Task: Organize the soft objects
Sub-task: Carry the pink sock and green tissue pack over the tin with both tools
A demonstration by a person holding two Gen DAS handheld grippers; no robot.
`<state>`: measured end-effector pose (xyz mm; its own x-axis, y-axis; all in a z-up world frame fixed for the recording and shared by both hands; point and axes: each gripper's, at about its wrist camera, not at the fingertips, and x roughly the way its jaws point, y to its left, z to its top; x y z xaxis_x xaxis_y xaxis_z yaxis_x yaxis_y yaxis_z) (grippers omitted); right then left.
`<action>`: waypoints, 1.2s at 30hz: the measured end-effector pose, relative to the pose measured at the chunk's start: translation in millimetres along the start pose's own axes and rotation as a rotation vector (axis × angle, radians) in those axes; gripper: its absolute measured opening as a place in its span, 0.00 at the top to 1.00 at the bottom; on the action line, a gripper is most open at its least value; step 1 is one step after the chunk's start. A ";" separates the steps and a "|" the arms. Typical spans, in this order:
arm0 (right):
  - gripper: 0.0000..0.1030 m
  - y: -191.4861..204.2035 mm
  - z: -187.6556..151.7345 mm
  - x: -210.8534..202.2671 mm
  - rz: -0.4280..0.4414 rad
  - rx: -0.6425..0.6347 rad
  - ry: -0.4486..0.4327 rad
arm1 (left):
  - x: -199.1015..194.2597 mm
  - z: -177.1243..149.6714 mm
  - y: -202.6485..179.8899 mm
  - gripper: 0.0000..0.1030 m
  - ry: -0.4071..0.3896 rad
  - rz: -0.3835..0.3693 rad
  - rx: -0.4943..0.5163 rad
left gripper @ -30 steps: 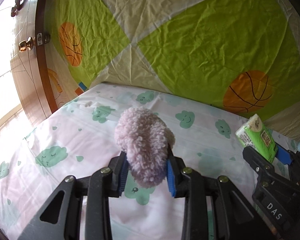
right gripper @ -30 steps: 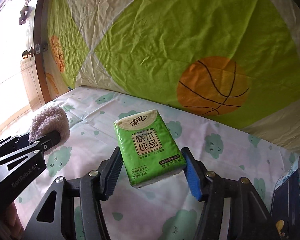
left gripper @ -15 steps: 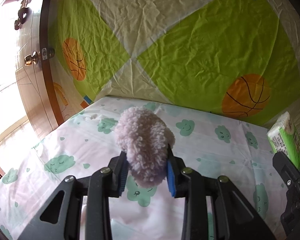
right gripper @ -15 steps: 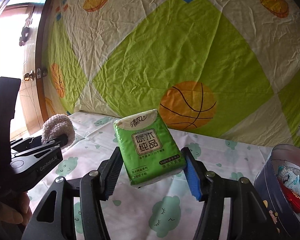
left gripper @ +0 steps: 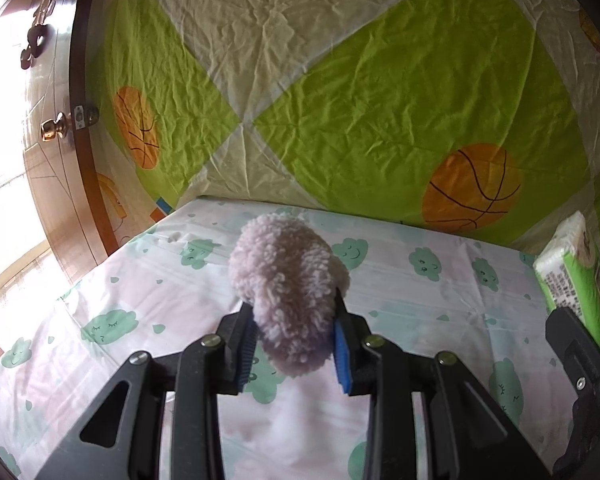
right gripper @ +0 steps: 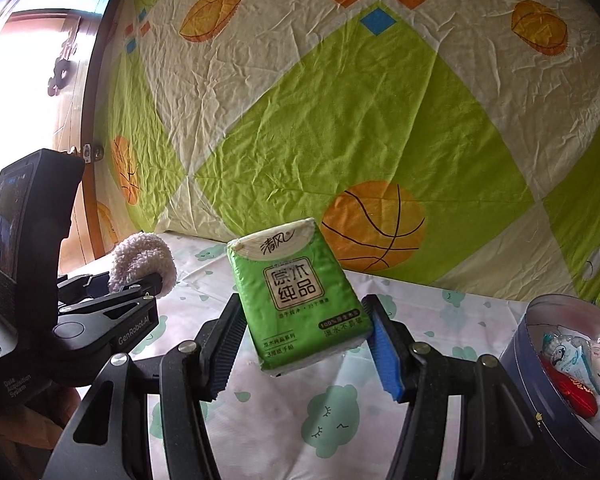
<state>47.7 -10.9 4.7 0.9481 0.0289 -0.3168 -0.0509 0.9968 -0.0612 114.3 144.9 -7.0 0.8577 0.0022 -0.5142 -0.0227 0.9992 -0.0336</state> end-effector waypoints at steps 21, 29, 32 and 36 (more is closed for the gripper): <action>0.41 -9.7 -5.1 -18.2 -0.018 0.026 -0.009 | -14.8 -6.1 -14.4 0.70 -0.022 -0.012 0.011; 0.41 -13.8 -8.6 -25.9 -0.027 0.030 -0.011 | -21.9 -8.4 -15.8 0.70 -0.034 -0.015 0.002; 0.41 -14.8 -9.1 -28.0 -0.031 0.032 -0.013 | -24.1 -9.3 -15.8 0.70 -0.036 -0.015 -0.008; 0.41 -17.4 -10.2 -32.2 -0.035 0.032 -0.012 | -26.6 -10.7 -16.6 0.70 -0.034 -0.023 -0.016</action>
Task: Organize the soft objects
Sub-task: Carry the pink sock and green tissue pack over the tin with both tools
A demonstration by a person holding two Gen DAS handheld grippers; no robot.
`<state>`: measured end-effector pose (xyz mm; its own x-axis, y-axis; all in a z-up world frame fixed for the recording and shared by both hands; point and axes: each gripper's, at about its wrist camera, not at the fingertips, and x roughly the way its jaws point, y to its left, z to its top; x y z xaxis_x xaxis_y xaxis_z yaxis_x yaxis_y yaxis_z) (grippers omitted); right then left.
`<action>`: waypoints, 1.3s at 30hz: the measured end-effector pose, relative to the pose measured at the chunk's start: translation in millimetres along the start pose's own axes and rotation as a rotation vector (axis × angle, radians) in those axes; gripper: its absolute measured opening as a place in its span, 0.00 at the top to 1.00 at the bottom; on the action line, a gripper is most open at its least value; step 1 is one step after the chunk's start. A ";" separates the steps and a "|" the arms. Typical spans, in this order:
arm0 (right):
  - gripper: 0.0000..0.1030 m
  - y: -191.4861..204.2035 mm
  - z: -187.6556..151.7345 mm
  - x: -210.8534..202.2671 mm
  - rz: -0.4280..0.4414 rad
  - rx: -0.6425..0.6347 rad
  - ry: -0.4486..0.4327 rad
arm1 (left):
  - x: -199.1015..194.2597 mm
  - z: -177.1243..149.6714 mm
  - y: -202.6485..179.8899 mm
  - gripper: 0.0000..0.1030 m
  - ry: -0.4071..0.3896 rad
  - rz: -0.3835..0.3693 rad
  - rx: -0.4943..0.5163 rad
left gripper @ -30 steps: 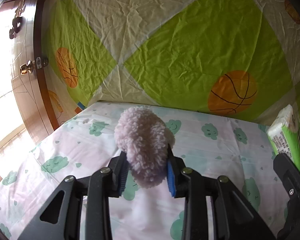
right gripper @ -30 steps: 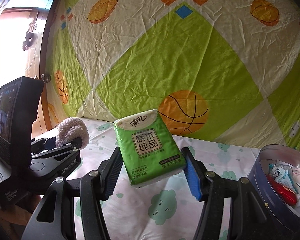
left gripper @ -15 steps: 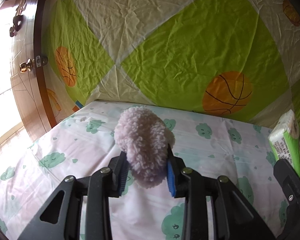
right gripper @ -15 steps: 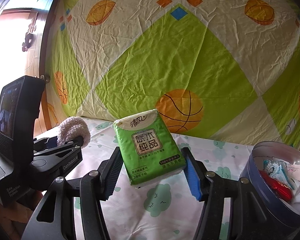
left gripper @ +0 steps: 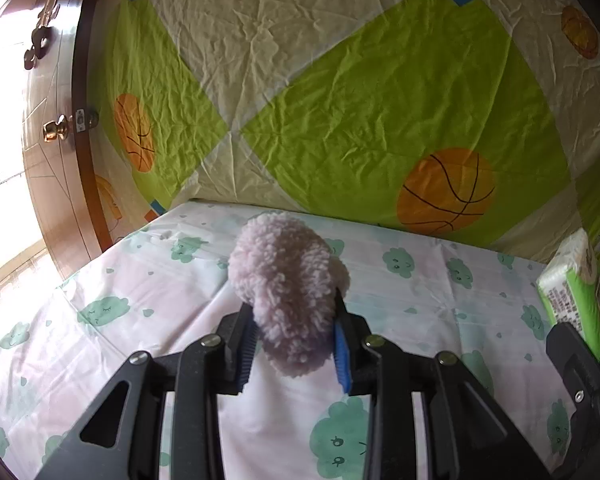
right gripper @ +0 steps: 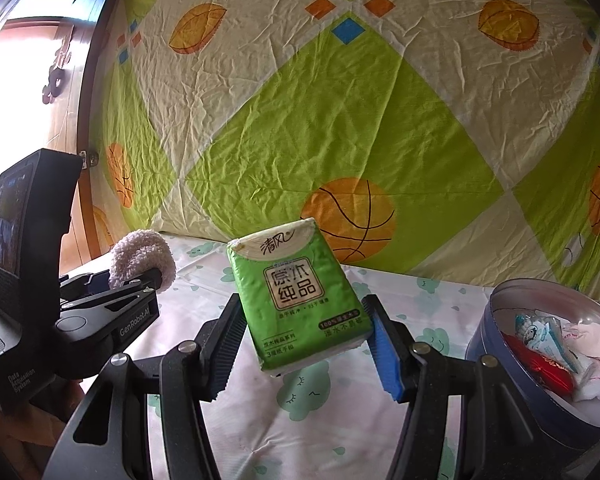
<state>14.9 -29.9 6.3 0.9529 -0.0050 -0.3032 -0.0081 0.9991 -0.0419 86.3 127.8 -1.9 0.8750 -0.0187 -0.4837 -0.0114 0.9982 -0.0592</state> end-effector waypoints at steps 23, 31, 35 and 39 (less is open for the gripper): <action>0.41 -16.5 -8.8 -25.8 -0.030 -0.002 -0.008 | -25.3 -15.4 -34.6 0.70 -0.003 -0.058 0.011; 0.41 -31.2 -13.4 -38.3 -0.055 0.000 -0.007 | -34.6 -22.1 -51.6 0.70 0.006 -0.095 0.015; 0.41 -40.2 -16.0 -45.2 -0.068 0.003 -0.006 | -41.7 -25.5 -64.9 0.70 0.005 -0.114 0.032; 0.41 -50.6 -18.5 -52.3 -0.086 0.006 -0.008 | -47.6 -29.1 -77.8 0.70 0.007 -0.132 0.043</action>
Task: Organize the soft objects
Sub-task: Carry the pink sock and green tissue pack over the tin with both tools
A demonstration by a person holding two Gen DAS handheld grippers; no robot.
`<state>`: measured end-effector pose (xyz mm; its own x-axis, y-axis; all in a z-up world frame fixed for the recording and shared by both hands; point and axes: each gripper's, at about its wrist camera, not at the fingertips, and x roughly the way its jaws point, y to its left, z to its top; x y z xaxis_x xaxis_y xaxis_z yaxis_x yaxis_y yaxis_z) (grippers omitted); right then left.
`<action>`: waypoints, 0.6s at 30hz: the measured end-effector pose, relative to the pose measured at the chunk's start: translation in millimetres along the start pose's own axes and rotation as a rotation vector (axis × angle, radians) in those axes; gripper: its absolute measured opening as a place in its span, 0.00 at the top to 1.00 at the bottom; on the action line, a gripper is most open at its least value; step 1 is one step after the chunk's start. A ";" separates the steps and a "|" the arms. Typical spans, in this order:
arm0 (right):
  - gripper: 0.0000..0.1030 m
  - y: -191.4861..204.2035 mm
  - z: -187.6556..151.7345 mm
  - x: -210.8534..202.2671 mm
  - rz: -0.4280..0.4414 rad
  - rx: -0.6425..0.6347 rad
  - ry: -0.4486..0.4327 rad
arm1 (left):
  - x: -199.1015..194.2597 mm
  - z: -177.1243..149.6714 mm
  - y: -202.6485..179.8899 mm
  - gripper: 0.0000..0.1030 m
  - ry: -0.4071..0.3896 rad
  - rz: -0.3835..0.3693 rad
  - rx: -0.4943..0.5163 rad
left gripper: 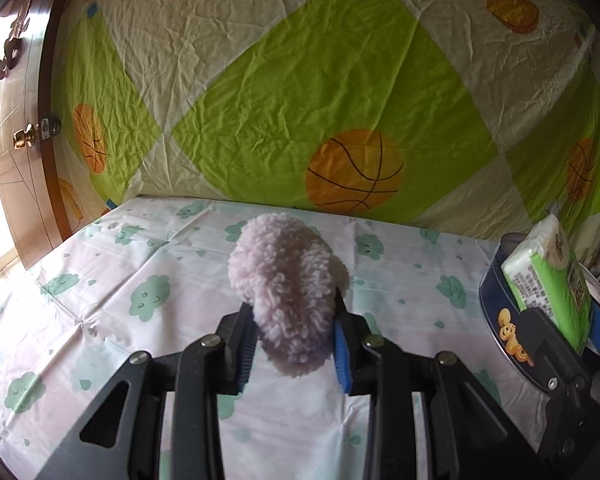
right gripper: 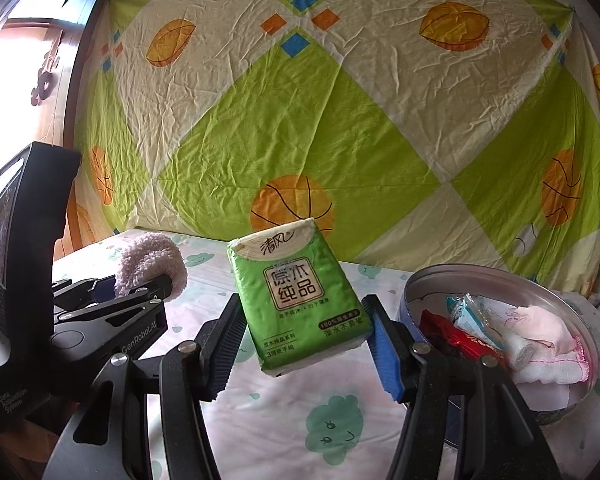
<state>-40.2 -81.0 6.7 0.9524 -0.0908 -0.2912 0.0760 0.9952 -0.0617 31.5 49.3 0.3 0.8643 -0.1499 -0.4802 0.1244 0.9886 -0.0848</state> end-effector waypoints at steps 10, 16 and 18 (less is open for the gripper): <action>0.41 -30.2 -5.7 -17.6 -0.040 0.021 -0.013 | -3.3 -9.8 -37.4 0.70 0.004 -0.045 0.036; 0.41 -49.4 -8.3 -26.6 -0.069 0.040 -0.020 | -5.8 -13.1 -63.9 0.70 0.001 -0.081 0.077; 0.41 -56.8 -9.1 -29.7 -0.082 0.050 -0.022 | -7.3 -13.4 -72.0 0.70 -0.001 -0.097 0.085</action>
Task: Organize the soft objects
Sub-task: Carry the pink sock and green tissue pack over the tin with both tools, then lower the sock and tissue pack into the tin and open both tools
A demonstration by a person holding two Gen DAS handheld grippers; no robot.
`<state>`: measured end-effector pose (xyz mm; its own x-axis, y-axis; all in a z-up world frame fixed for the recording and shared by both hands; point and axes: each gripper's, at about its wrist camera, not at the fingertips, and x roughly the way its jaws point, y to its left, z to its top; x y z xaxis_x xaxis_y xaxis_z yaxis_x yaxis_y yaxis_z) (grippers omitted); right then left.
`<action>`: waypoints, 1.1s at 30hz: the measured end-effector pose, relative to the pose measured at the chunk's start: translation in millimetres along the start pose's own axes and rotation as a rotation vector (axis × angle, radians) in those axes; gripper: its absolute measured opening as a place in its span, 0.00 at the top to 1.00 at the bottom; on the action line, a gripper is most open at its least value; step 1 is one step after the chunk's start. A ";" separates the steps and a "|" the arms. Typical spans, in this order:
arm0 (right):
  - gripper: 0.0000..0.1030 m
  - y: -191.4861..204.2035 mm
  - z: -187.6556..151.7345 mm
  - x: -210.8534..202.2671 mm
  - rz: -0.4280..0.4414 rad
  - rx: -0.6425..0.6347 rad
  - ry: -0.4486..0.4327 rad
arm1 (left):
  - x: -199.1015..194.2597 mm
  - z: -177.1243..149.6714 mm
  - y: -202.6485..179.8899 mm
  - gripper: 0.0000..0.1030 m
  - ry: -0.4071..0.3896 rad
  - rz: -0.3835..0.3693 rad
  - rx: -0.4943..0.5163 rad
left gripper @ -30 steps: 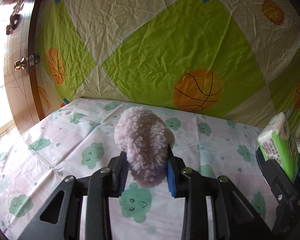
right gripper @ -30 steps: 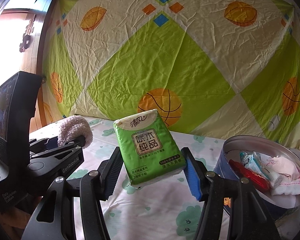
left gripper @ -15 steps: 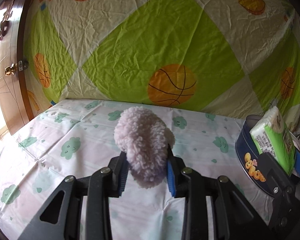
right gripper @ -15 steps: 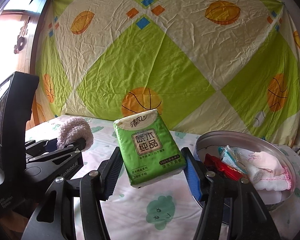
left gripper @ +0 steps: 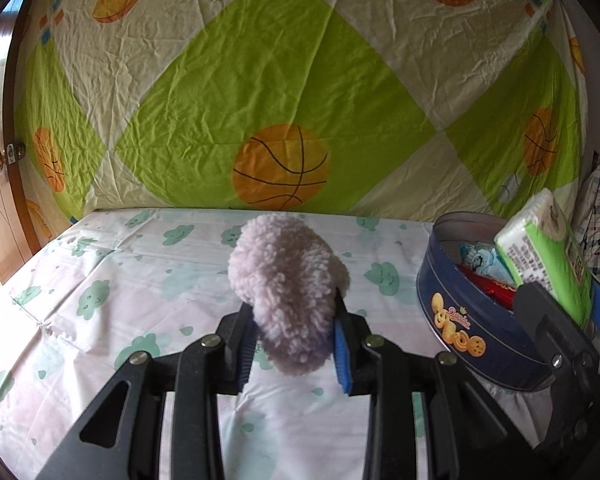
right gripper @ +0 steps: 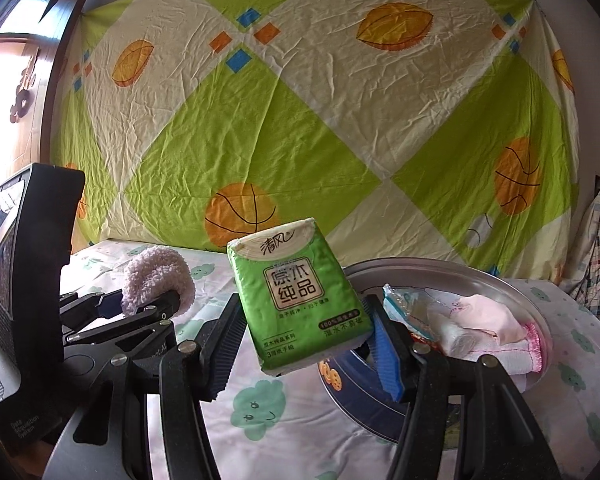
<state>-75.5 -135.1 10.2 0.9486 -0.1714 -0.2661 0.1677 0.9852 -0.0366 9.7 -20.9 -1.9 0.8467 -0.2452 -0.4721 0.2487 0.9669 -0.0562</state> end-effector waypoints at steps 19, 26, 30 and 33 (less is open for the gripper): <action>0.41 -68.0 4.5 -16.2 -0.108 0.097 -0.027 | -5.5 11.3 -55.9 0.70 -0.010 -0.123 0.031; 0.41 -96.3 7.0 -18.4 -0.160 0.141 -0.039 | -5.9 17.2 -78.8 0.70 -0.016 -0.157 0.049; 0.41 -111.9 7.1 -17.2 -0.186 0.158 -0.037 | -5.4 20.6 -91.7 0.70 -0.019 -0.176 0.058; 0.41 -122.7 7.8 -17.3 -0.204 0.170 -0.042 | -6.4 24.4 -100.8 0.70 -0.029 -0.192 0.058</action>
<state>-110.4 -253.1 26.7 0.9004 -0.3696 -0.2294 0.3956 0.9151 0.0785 -9.3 -118.4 28.4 0.7939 -0.4278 -0.4321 0.4332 0.8966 -0.0917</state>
